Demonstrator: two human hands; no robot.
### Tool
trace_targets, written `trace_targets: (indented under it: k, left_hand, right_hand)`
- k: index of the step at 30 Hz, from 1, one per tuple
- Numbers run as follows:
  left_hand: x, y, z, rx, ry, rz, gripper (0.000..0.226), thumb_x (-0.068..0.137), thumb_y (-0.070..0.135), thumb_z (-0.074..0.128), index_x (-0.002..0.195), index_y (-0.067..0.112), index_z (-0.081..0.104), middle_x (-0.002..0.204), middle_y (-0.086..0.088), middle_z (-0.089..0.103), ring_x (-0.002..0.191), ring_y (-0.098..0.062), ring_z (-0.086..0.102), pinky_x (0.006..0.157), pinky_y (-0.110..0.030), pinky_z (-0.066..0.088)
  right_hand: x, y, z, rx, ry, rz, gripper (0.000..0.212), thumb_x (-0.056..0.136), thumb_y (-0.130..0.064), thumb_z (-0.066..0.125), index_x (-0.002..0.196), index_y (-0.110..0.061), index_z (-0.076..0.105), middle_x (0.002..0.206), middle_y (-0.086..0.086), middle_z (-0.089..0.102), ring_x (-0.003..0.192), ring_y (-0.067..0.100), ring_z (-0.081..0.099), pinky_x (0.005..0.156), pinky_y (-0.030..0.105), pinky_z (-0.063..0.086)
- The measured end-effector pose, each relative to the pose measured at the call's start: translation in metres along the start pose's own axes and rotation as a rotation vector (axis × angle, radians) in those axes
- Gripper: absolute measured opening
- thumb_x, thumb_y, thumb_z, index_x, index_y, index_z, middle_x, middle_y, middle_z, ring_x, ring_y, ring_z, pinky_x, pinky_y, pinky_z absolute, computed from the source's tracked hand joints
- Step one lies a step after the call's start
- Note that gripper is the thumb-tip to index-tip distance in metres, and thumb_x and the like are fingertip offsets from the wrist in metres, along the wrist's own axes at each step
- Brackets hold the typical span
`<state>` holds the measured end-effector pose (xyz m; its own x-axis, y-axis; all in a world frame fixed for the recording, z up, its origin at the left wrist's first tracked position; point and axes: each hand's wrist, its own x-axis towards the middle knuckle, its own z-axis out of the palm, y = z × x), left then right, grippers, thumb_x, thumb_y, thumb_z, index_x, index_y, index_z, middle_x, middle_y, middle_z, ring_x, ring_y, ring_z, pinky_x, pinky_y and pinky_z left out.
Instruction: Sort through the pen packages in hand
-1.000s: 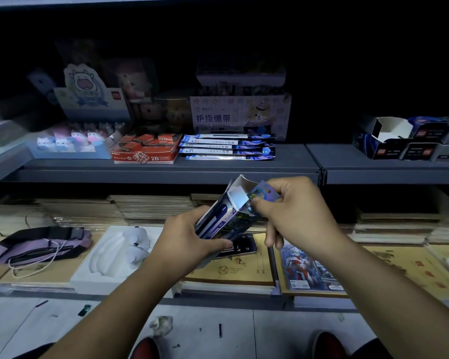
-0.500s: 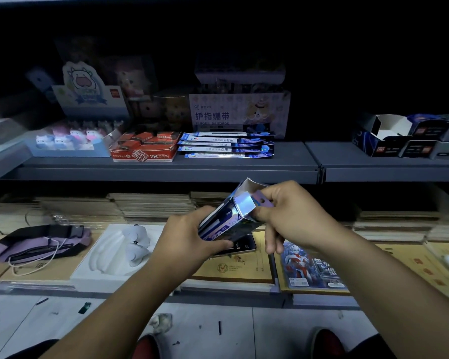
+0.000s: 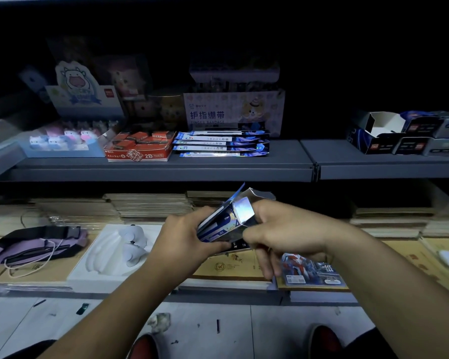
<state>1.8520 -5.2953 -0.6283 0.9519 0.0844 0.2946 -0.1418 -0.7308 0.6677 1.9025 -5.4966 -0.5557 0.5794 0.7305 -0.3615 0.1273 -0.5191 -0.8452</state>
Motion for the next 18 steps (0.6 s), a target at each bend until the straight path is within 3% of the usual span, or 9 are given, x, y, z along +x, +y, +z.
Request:
trace_targets:
  k: [3, 7, 10, 14, 16, 18]
  left_hand:
    - [0.001, -0.003, -0.002, -0.005, 0.001, -0.014, 0.043, 0.069, 0.034, 0.093, 0.106, 0.039, 0.070, 0.086, 0.022, 0.073, 0.082, 0.003, 0.068, 0.068, -0.013, 0.052]
    - [0.000, 0.001, -0.002, -0.043, -0.003, -0.024, 0.040, 0.068, 0.032, 0.093, 0.096, 0.044, 0.067, 0.085, 0.024, 0.072, 0.080, 0.002, 0.068, 0.066, -0.012, 0.051]
    - [0.000, 0.002, -0.002, -0.075, -0.002, -0.048, 0.040, 0.069, 0.032, 0.093, 0.100, 0.040, 0.069, 0.080, 0.021, 0.072, 0.078, 0.005, 0.067, 0.064, -0.007, 0.046]
    - [0.000, 0.002, -0.002, -0.026, -0.014, -0.044, 0.049, 0.070, 0.038, 0.091, 0.110, 0.045, 0.065, 0.092, 0.025, 0.072, 0.087, 0.010, 0.066, 0.073, -0.005, 0.051]
    - [0.000, 0.002, -0.002, -0.003, -0.004, -0.047, 0.051, 0.071, 0.040, 0.090, 0.116, 0.042, 0.066, 0.097, 0.024, 0.072, 0.089, 0.009, 0.066, 0.074, -0.004, 0.050]
    - [0.000, 0.002, -0.004, 0.022, 0.014, -0.041, 0.053, 0.072, 0.040, 0.089, 0.120, 0.041, 0.065, 0.097, 0.024, 0.072, 0.089, 0.010, 0.065, 0.072, -0.003, 0.049]
  right_hand:
    - [0.001, 0.002, 0.001, 0.025, -0.006, -0.009, 0.018, 0.103, -0.009, 0.043, 0.121, -0.014, 0.044, 0.055, 0.013, 0.065, 0.050, 0.030, 0.056, 0.045, 0.023, 0.048]
    - [0.010, 0.006, 0.006, 0.018, 0.094, -0.037, 0.026, 0.107, -0.014, 0.043, 0.131, -0.012, 0.034, 0.056, 0.018, 0.066, 0.049, 0.035, 0.056, 0.042, 0.028, 0.046]
    - [0.008, 0.002, 0.009, -0.066, 0.213, -0.103, 0.021, 0.105, -0.012, 0.051, 0.126, -0.014, 0.050, 0.071, 0.024, 0.071, 0.043, 0.029, 0.062, 0.039, 0.027, 0.047]
    - [0.001, -0.002, 0.007, -0.355, 0.419, -0.120, 0.013, 0.097, -0.023, 0.068, 0.107, -0.016, 0.072, 0.095, 0.008, 0.076, 0.040, 0.019, 0.065, 0.042, 0.028, 0.052]
    - [0.001, -0.002, 0.010, -0.296, 0.445, -0.114, 0.013, 0.096, -0.021, 0.070, 0.107, -0.017, 0.072, 0.095, 0.006, 0.077, 0.042, 0.019, 0.067, 0.046, 0.032, 0.056]
    - [0.003, -0.001, 0.011, -0.154, 0.446, -0.099, 0.017, 0.094, -0.015, 0.072, 0.111, -0.016, 0.071, 0.095, 0.004, 0.077, 0.045, 0.019, 0.069, 0.040, 0.028, 0.050]
